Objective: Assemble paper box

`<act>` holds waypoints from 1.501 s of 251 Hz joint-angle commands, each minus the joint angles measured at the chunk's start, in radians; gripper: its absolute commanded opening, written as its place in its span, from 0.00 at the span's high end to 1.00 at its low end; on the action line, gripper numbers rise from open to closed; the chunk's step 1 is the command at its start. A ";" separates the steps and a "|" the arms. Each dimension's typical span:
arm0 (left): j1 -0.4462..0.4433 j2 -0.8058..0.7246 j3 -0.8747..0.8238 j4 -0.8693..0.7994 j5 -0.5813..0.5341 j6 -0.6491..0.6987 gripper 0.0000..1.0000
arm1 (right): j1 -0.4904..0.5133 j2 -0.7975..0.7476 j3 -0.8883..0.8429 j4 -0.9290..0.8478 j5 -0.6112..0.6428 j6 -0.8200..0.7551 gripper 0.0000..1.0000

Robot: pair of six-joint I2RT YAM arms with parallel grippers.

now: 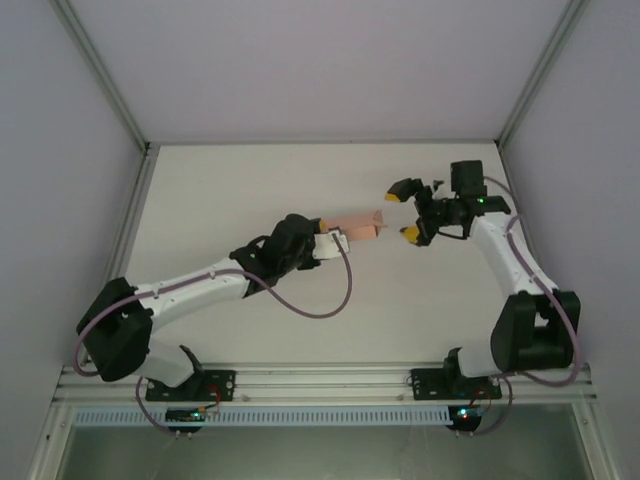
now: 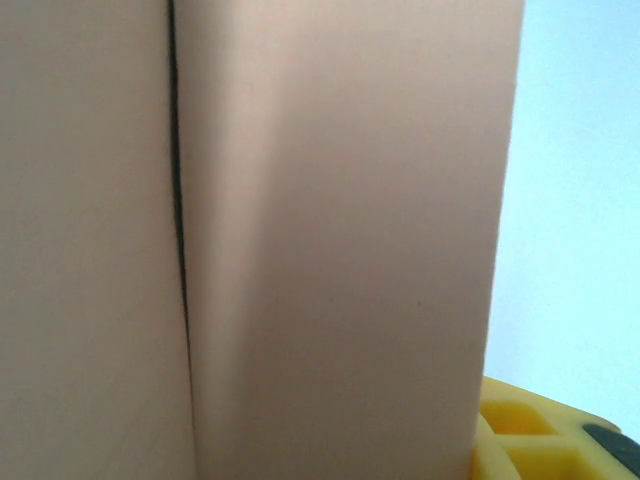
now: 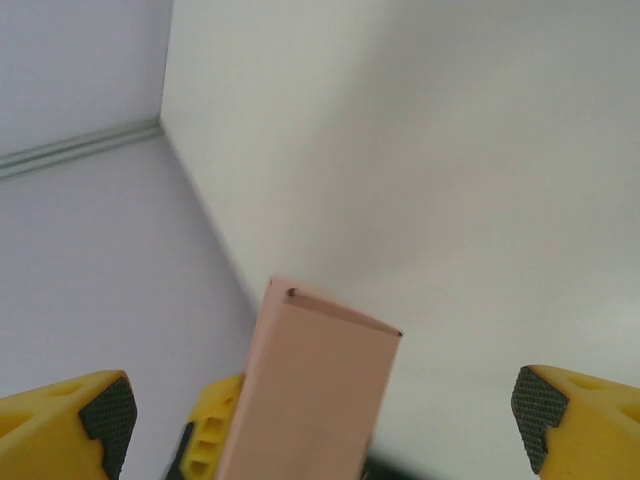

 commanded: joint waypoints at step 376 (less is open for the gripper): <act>0.228 0.310 0.357 -0.770 0.375 -0.069 0.76 | 0.395 0.248 0.162 -0.090 0.219 -1.430 0.72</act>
